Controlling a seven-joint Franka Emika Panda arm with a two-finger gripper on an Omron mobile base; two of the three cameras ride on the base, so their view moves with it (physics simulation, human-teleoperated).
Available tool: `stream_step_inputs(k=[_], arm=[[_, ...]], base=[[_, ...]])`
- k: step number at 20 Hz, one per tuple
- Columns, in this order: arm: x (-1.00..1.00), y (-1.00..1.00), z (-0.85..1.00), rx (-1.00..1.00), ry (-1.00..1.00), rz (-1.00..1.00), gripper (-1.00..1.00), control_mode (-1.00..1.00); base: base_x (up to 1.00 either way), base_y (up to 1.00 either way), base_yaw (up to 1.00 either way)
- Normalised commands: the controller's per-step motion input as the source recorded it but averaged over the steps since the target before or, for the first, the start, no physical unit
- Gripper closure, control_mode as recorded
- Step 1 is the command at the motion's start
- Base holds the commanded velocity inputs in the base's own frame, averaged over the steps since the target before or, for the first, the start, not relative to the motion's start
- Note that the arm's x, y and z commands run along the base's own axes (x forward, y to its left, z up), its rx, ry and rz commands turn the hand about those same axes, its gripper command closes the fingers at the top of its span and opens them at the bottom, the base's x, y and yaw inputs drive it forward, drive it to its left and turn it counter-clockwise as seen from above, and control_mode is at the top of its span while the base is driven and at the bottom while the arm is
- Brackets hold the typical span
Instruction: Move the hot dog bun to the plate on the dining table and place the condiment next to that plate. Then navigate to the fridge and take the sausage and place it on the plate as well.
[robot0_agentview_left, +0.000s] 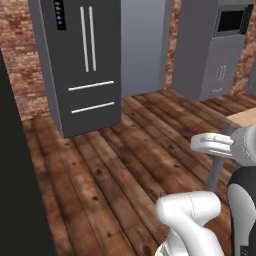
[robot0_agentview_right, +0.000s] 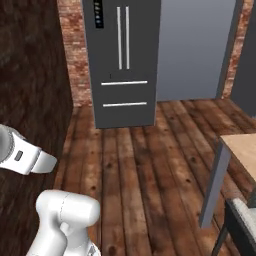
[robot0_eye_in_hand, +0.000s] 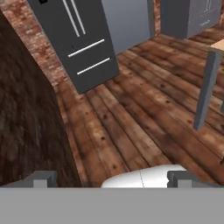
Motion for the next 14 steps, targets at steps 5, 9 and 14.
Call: stream_step_inputs(k=[5,9,14], arm=[[0.00,0.00,0.00,0.00,0.00,0.00,-1.00,1.00],[0.00,0.00,0.00,0.00,0.00,0.00,-1.00,1.00],[0.00,0.00,0.00,0.00,0.00,0.00,-1.00,1.00]], base=[[1.00,-0.23,0.21],[1.00,-0.46,0.18],[1.00,-0.49,0.20]])
